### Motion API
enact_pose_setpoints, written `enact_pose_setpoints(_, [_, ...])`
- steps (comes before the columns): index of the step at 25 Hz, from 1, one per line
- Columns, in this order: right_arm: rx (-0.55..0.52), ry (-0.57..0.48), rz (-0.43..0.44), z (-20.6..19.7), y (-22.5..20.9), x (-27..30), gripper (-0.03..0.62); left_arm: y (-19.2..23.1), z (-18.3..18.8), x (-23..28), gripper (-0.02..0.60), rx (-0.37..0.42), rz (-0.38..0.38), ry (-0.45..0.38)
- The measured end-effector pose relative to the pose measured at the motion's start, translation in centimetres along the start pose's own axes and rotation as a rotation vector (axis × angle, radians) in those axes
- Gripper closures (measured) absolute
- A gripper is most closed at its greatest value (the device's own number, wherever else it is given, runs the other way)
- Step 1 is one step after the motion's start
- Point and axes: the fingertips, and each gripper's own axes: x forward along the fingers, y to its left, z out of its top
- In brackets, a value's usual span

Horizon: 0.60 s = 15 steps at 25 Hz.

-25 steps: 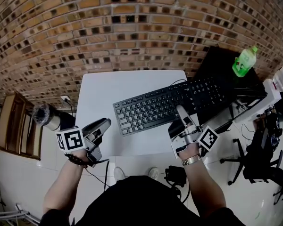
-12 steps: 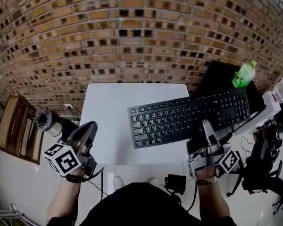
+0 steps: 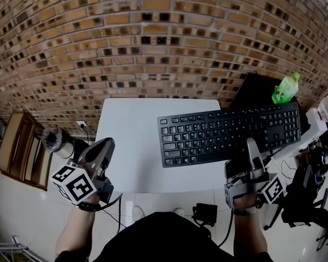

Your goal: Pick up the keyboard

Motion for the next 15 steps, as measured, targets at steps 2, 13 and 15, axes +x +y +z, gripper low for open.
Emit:
enact_pose_setpoints(2, [0.000,-0.003,0.002,0.0,0.0,0.0,0.528,0.0,0.2,0.0,0.575,0.005,-0.002,-0.006])
enact_pose_setpoints(13, [0.013,0.005,0.012,0.1,-0.2,0.1,0.530,-0.9,1.1,0.7,0.575,0.034,-0.006,-0.019])
enact_pose_setpoints(15, [0.014,0.009,0.014,0.1,-0.3,0.1,0.530,-1.0,1.0,0.7,0.575,0.034,-0.004,-0.016])
